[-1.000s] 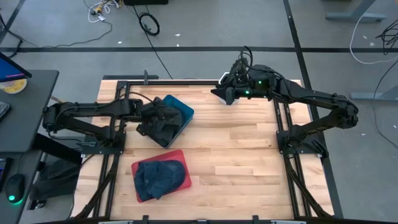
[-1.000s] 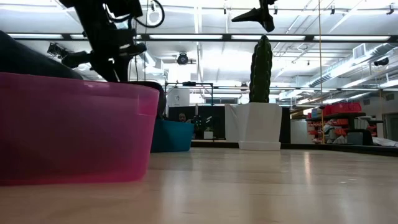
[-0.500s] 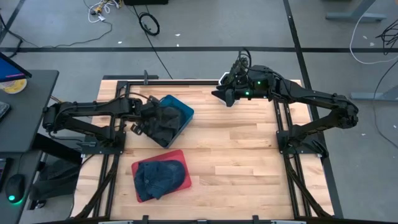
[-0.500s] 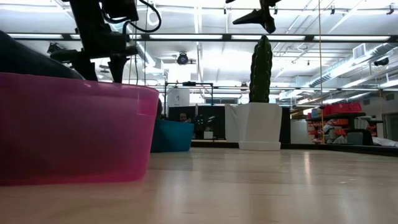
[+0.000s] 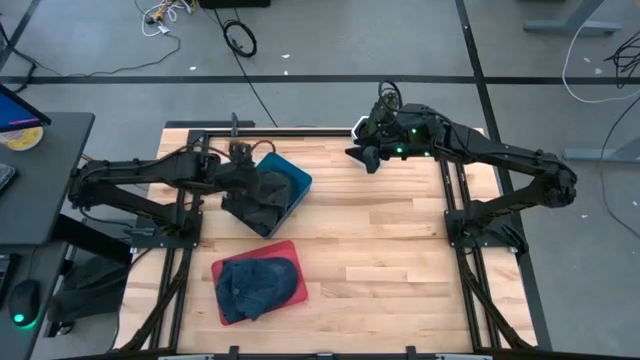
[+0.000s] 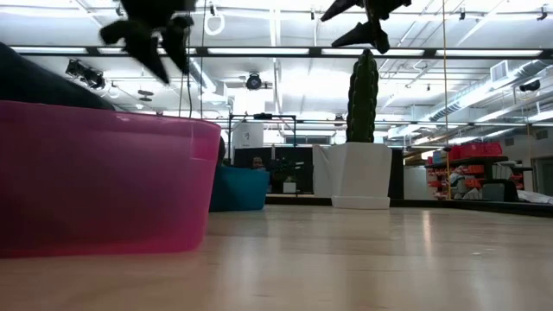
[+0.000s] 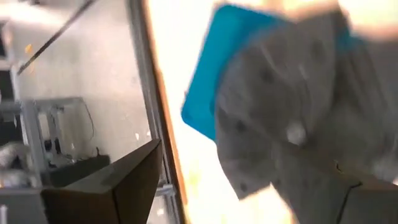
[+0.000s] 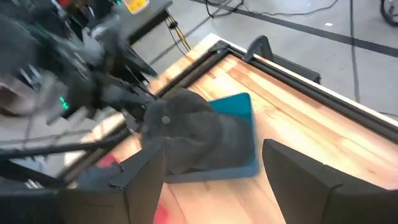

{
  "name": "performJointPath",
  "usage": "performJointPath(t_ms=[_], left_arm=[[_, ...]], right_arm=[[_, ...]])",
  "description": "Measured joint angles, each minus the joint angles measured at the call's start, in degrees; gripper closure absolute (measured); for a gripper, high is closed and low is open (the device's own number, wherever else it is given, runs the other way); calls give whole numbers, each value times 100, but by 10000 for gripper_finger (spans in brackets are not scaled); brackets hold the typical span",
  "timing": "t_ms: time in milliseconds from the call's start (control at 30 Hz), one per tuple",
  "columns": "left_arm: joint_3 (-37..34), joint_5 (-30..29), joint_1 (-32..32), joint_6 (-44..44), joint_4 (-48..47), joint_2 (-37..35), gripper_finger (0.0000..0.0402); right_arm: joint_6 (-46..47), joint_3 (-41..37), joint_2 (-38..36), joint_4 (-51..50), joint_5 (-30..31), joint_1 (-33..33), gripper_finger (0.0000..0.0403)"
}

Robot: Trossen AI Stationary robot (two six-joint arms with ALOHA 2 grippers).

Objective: Pick & Place hat
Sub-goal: Return to Home Position

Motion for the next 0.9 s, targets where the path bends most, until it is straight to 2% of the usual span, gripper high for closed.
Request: performJointPath(t_ms=[167,300,433,533,667,700,767,900], left_arm=[[415,-201,-139,-1956,600,-6,108],[286,-182,-325,-3071,1672,-7,153],[-318,-157,-562,-3283,3246,22,223],[-679,-76,-682,-3292,4093,21,288],[-893,743,-694,-3446,4529,0,380],[-945,964,-660,-3468,4691,-4,389],[-1155,1301,-600,-3478,5186,-4,392],[-1734,1754,-390,-3512,6264,-8,398]], right_arm=[[-586,0,-153,-446,-4,-25,137],[-1135,0,-311,-915,-7,-25,156],[-1469,2,-412,-1441,-2,-25,201],[-1663,2,-500,-1707,-2,-25,252],[-1859,2,-587,-1957,-9,-18,345],[-1912,2,-602,-1994,-9,-18,370],[-2024,2,-636,-2069,-10,-18,393],[-2034,2,-650,-2078,-2,-18,386]])
